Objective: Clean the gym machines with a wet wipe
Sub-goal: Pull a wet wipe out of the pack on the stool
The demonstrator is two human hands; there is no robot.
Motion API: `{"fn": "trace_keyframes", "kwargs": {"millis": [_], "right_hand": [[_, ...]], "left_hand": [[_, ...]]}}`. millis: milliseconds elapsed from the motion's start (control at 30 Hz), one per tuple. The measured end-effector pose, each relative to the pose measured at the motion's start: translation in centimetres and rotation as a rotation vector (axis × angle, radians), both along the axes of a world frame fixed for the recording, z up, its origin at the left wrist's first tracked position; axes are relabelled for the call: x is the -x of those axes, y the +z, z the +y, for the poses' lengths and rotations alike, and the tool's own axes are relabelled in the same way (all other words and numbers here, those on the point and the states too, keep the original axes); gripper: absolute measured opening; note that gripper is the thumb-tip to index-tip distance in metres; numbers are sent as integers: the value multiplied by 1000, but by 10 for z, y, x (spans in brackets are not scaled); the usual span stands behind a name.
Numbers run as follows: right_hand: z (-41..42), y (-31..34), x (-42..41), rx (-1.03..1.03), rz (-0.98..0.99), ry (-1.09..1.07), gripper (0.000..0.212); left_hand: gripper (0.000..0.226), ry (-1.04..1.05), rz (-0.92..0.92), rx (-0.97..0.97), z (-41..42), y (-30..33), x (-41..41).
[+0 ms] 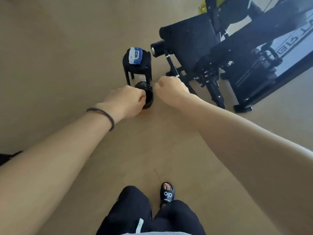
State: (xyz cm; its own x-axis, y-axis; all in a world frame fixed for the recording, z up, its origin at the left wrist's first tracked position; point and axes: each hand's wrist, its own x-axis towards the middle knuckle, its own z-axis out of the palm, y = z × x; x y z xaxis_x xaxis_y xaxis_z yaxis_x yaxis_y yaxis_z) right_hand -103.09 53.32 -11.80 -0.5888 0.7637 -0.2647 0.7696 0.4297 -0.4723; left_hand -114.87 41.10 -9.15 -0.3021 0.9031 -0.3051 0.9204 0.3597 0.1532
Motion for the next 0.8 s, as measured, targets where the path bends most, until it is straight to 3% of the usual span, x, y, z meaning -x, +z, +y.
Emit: {"fn": "trace_keyframes", "kwargs": {"millis": [233,367,467,633,800], "right_hand": [[48,-23,131,51,-90,67,32],[79,-41,215,22,-152,60,21],[104,-59,278,36,-156,3,25],[141,-80,361,129,-183,-51,44],[200,-104,412,121,-143,-191,25]], "left_hand": [[22,112,-21,-61,45,-13,120],[4,110,-106,-67,77,-35,219],[20,77,-152,-11,102,-55,292],[26,37,-179,78,148,-80,390],[30,-63,-154,129,223,-97,458]]}}
